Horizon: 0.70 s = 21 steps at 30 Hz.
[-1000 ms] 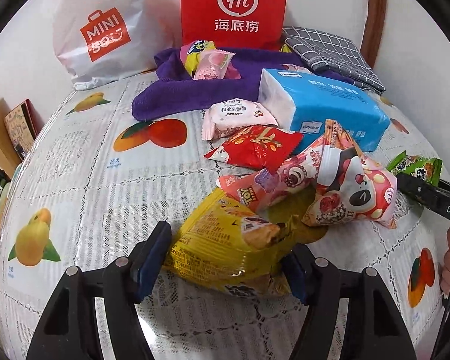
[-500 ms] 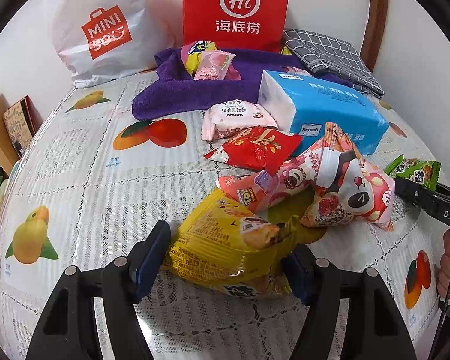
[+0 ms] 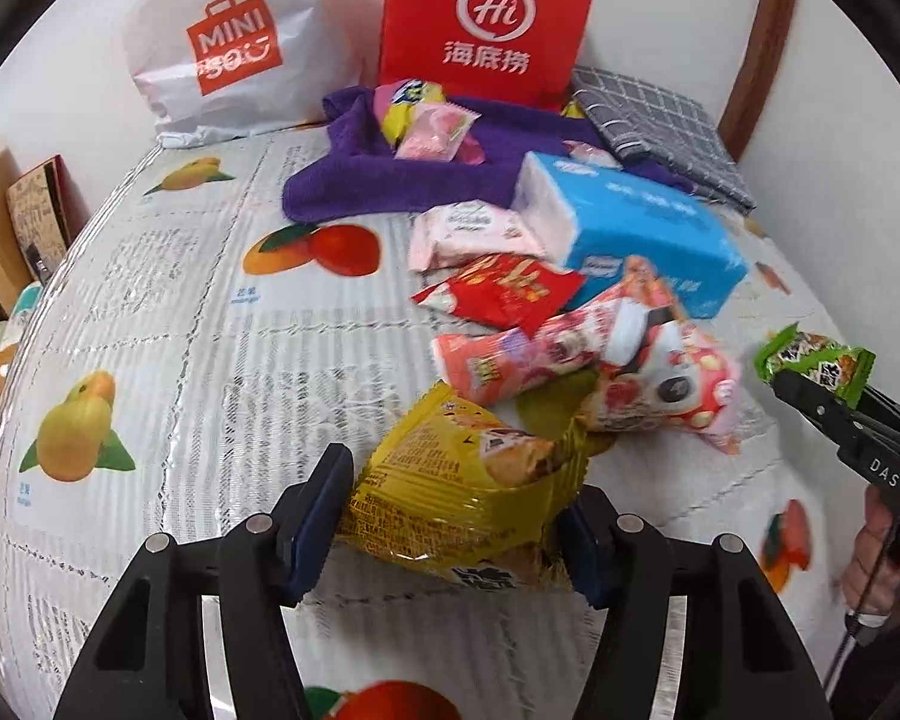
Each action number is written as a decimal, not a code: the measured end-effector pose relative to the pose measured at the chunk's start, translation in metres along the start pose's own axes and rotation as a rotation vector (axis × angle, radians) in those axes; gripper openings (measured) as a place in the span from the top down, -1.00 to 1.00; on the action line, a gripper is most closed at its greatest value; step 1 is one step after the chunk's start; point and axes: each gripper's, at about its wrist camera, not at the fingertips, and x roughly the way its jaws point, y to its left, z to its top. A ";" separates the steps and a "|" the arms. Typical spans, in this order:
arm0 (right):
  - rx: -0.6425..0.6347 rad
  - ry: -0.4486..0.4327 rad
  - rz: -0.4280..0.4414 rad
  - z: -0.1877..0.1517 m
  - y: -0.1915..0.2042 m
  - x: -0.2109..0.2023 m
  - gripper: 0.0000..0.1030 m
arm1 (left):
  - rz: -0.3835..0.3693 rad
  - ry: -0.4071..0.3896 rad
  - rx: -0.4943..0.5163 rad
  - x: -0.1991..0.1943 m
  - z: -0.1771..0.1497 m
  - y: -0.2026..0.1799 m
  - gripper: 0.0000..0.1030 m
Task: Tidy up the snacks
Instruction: 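Lift both held bags and carry them toward the purple towel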
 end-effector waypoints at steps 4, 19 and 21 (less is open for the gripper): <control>-0.050 -0.053 -0.003 0.015 0.009 -0.023 0.14 | 0.003 -0.021 0.031 -0.013 0.011 -0.015 -0.18; -0.107 -0.119 -0.043 0.099 0.019 -0.056 0.14 | -0.040 -0.075 0.060 -0.034 0.090 -0.051 -0.18; -0.098 -0.129 -0.025 0.110 0.018 -0.058 0.14 | -0.040 -0.092 0.075 -0.038 0.103 -0.055 -0.18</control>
